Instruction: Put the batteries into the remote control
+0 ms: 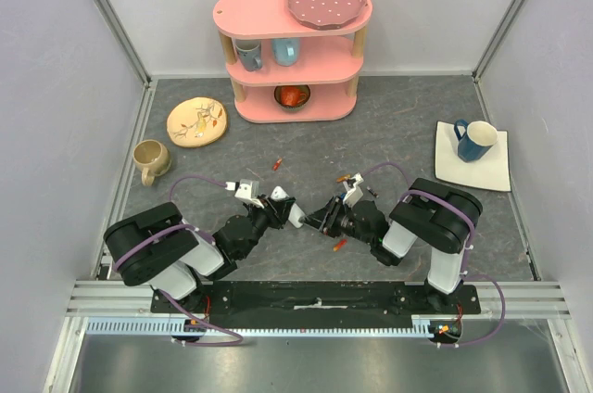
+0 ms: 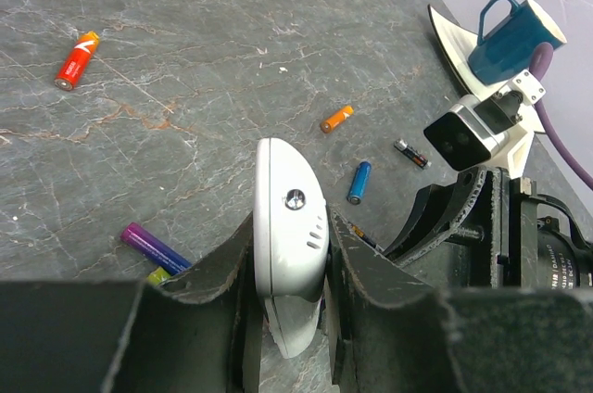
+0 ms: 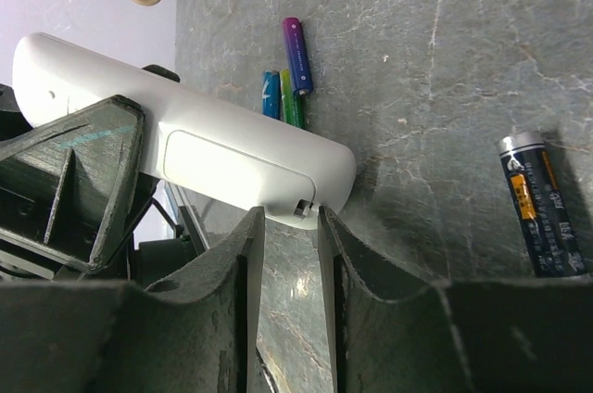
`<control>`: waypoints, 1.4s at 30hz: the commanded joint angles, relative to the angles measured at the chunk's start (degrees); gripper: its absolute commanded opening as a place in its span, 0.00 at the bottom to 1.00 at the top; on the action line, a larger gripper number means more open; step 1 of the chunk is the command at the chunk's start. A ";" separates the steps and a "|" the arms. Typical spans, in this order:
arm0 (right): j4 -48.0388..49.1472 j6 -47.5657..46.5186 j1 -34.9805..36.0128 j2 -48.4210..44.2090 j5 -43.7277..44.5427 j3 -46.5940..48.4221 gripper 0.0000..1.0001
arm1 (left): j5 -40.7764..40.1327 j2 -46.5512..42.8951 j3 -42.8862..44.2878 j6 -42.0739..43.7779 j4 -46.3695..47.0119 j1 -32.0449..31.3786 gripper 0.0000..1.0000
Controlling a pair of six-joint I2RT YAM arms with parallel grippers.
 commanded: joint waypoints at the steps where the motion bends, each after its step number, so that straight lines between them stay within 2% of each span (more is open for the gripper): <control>1: 8.69 -0.20 -0.10 0.14 0.40 2.25 0.38 | 0.02 1.42 -0.53 -0.19 17.04 -0.80 0.02; 11: 8.60 -0.11 -0.19 0.05 0.22 2.69 0.41 | -0.07 1.60 -0.53 -0.19 17.04 -1.07 0.02; 26: 8.60 -0.20 -0.10 -1.18 0.13 2.51 0.36 | -0.68 1.68 -0.71 -0.36 17.04 -1.16 0.02; 33: 7.63 -0.11 -0.10 -2.24 0.22 2.34 0.43 | -1.04 1.86 -0.79 -0.36 17.04 -1.24 0.02; 42: 7.02 -0.11 -0.19 -2.85 0.31 2.34 0.45 | -1.39 2.04 -1.06 -0.71 17.04 -1.24 0.02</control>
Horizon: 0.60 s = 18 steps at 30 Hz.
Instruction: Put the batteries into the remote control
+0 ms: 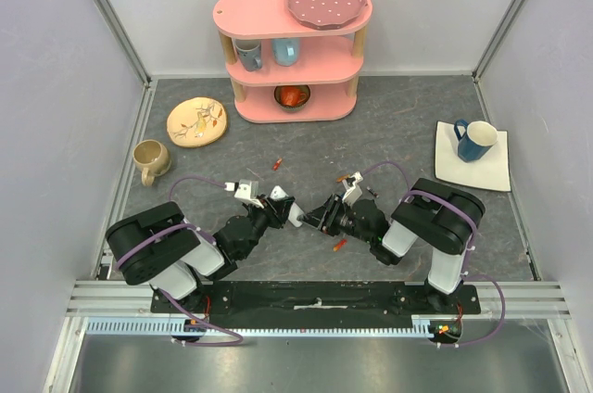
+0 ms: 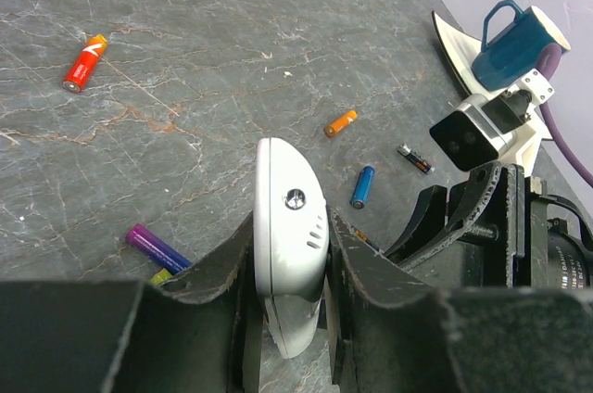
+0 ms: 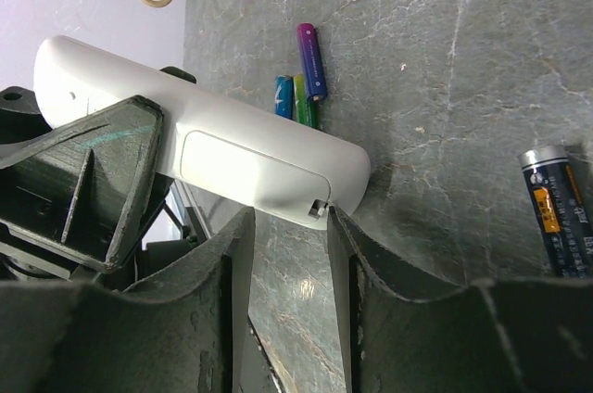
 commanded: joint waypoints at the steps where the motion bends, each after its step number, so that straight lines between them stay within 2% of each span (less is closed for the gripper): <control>1: 7.52 -0.22 -0.06 -2.24 0.57 1.79 0.45 | -0.14 1.38 -1.06 -0.76 16.05 -1.07 0.02; 11: 7.61 -0.13 -0.15 -1.36 0.57 2.14 0.45 | 0.47 1.20 -0.88 -1.11 16.14 -1.16 0.02; 18: 8.13 0.13 -0.06 0.04 -0.04 3.02 0.41 | 1.09 1.29 -0.88 -1.37 16.05 -1.24 0.02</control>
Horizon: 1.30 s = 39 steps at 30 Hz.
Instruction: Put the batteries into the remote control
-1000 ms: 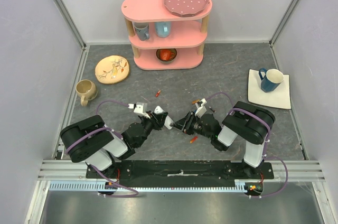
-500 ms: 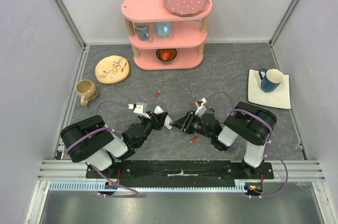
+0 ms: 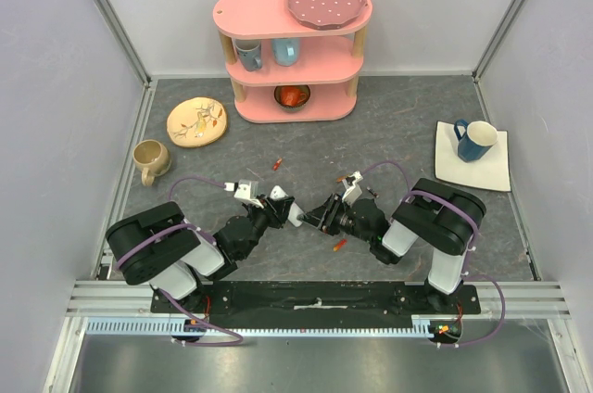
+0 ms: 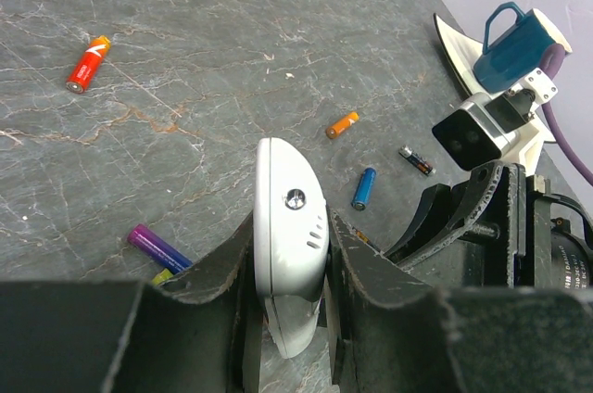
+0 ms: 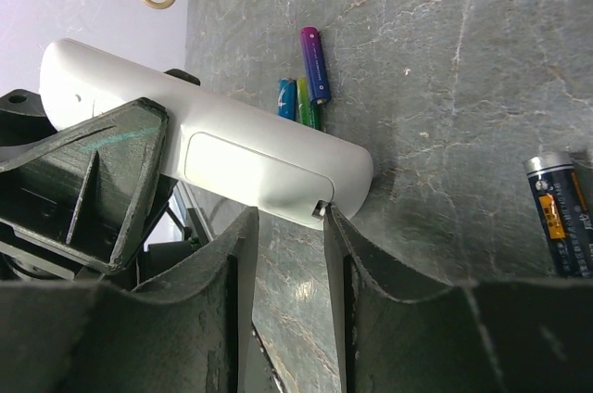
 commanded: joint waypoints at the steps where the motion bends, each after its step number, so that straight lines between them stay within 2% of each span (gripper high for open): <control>1: 8.66 0.13 -0.14 0.63 -0.11 2.78 0.40 | 1.50 1.23 -0.82 -1.37 15.99 -1.13 0.02; 39: 3.30 -1.89 -0.15 -4.73 -0.82 3.31 0.36 | 0.01 2.55 -0.82 1.44 15.90 -2.63 0.02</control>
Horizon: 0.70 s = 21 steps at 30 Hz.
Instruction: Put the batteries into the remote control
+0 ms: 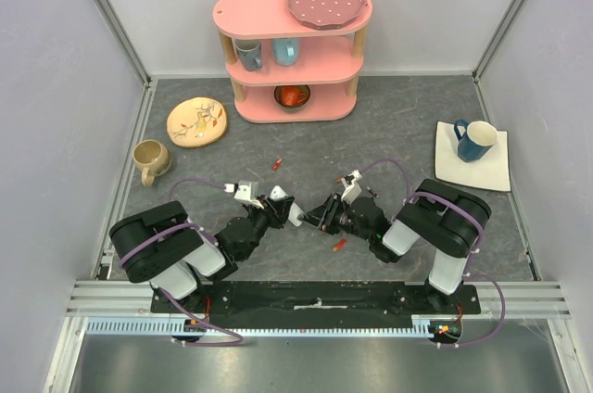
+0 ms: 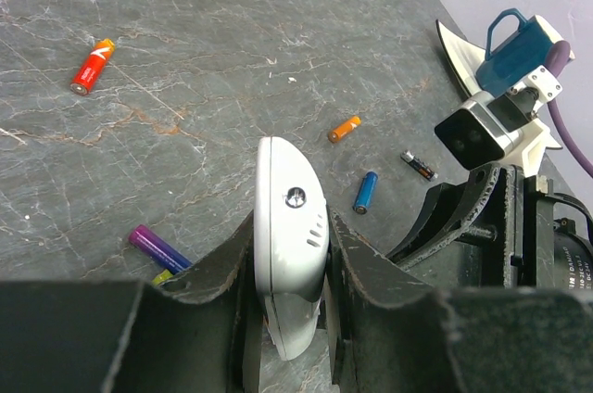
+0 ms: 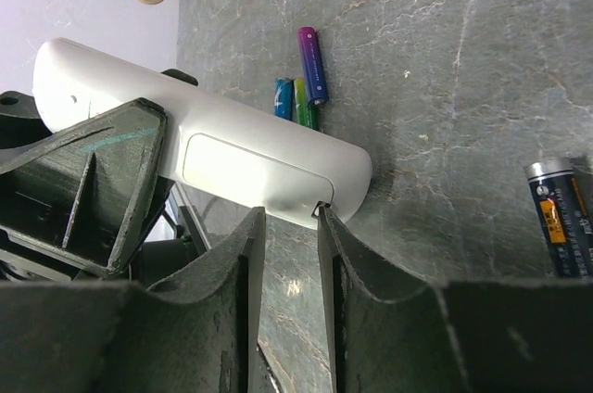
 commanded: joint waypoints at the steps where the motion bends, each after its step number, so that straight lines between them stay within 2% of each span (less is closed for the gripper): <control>1: 6.38 -0.80 0.12 -3.35 0.08 2.50 0.36 | 1.80 1.21 -0.82 1.31 14.30 -1.69 0.02; 21: 6.12 -1.23 -0.06 -4.84 0.52 0.57 0.35 | -0.57 0.95 -1.34 3.33 14.22 -1.69 0.02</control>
